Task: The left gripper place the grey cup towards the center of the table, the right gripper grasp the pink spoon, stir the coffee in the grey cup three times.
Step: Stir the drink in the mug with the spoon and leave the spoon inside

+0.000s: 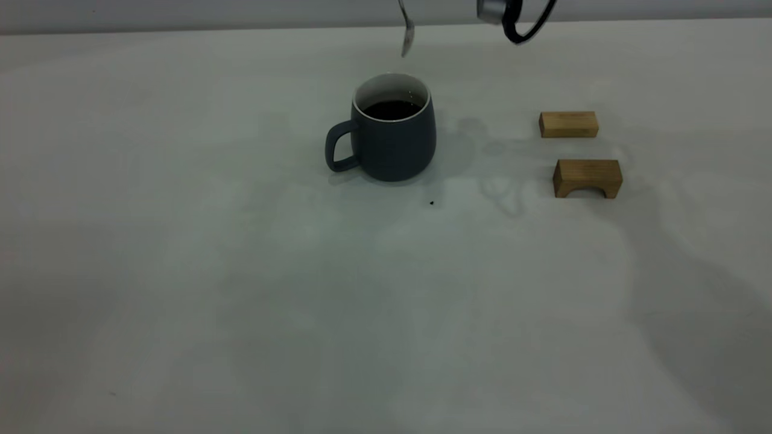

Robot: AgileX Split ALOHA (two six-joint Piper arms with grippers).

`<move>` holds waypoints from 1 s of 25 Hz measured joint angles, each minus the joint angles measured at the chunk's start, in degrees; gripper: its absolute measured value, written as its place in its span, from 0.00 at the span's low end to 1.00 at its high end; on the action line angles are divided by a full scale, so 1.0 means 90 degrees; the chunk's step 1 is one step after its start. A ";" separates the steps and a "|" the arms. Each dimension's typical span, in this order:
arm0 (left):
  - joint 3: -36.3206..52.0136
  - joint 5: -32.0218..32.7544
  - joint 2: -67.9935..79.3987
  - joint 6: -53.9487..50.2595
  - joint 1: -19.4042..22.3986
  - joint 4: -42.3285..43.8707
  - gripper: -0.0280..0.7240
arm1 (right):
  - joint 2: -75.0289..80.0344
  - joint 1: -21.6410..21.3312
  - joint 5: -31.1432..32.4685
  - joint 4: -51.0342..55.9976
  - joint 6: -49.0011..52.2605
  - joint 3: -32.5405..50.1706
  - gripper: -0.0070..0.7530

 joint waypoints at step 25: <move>0.0000 0.0006 0.0000 0.0000 0.0000 0.0000 0.79 | 0.1675 0.0050 0.0003 -0.0125 0.0652 -0.1188 0.16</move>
